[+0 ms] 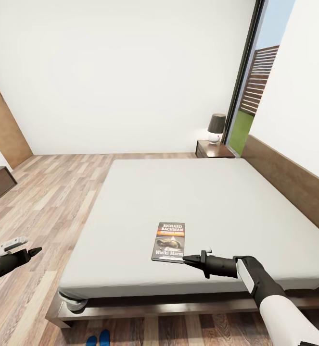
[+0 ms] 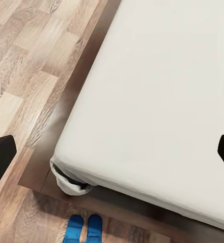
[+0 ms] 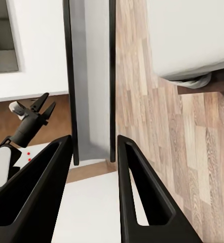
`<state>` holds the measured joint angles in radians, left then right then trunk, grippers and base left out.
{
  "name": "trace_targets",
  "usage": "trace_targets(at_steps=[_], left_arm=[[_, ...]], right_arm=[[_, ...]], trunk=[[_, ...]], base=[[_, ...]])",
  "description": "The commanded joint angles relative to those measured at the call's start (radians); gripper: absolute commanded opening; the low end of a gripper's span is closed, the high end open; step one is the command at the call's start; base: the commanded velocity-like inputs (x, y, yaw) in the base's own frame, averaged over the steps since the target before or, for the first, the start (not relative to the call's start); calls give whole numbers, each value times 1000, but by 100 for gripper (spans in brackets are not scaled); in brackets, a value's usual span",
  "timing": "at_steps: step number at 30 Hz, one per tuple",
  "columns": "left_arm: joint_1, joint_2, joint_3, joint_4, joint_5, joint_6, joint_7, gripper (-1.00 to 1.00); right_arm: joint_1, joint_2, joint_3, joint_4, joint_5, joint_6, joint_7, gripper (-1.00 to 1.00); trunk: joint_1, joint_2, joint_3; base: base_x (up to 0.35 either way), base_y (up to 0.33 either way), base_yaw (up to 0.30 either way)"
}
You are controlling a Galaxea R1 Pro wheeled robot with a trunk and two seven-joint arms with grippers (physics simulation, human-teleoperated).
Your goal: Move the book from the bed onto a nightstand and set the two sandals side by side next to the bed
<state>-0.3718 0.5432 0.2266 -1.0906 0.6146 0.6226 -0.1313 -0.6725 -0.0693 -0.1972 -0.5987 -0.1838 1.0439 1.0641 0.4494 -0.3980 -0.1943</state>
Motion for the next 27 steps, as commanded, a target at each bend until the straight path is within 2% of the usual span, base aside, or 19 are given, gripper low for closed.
trace_targets(at_steps=[1,27], left_arm=[[-1,0,2,0,1,6,-3,100],[-1,-1,2,0,1,6,-3,100]], right_arm=[[-1,0,-2,0,3,3,4,-100],[-1,0,-4,0,6,3,1,-100]], trunk=[[1,-2,-2],[1,-2,-2]], base=[[0,0,0],[0,0,0]])
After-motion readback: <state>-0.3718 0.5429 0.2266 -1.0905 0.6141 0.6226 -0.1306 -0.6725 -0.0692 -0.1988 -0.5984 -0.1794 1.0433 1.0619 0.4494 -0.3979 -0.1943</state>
